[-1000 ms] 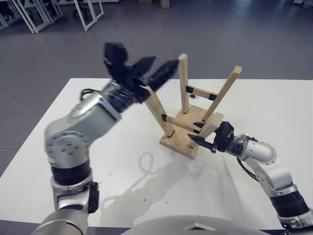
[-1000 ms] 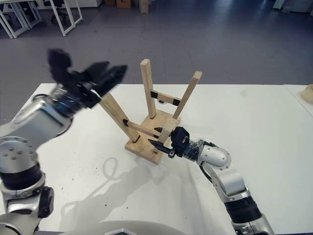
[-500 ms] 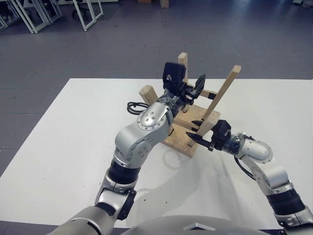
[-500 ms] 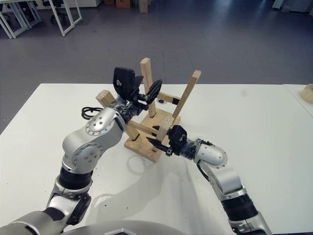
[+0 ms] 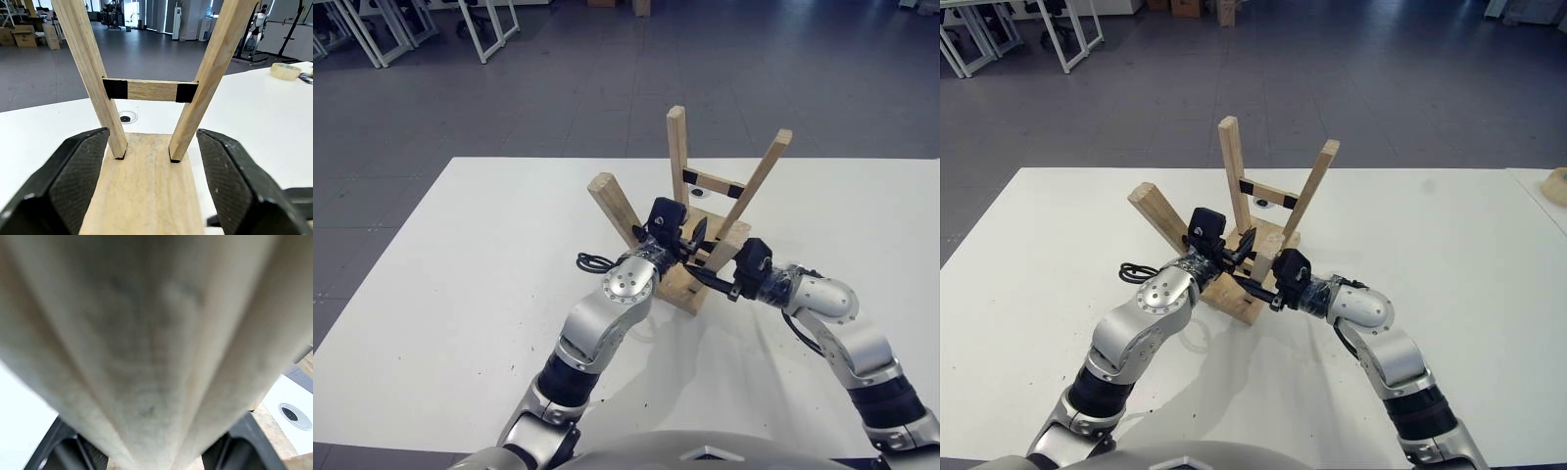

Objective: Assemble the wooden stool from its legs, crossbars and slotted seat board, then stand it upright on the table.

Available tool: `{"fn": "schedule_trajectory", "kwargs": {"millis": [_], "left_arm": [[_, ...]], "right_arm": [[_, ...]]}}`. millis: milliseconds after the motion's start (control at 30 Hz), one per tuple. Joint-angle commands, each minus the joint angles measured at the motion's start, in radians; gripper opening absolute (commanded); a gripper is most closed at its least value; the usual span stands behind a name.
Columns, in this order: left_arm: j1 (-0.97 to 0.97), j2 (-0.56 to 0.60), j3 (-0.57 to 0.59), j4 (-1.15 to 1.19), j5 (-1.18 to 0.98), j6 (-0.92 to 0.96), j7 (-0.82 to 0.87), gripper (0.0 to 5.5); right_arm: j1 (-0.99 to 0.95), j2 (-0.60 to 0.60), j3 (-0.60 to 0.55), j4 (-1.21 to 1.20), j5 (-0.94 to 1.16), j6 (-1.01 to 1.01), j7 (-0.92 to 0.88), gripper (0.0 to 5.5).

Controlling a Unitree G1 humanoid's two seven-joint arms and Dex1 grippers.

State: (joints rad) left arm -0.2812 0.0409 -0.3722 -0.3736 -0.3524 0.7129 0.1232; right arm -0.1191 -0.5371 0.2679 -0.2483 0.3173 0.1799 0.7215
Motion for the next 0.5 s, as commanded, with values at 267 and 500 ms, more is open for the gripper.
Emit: {"fn": "schedule_trajectory", "kwargs": {"millis": [267, 500], "left_arm": [[-0.562, 0.134, 0.832, -0.038, -0.804, 0.019, 0.244, 3.32], [-0.126, 0.380, 0.753, 0.351, -0.388, -0.053, -0.003, 3.32]], "right_arm": [[0.012, -0.117, 0.118, 0.263, -0.082, 0.162, 0.147, 2.04], [-0.002, -0.123, 0.102, 0.256, -0.040, 0.137, 0.191, 2.04]]}}
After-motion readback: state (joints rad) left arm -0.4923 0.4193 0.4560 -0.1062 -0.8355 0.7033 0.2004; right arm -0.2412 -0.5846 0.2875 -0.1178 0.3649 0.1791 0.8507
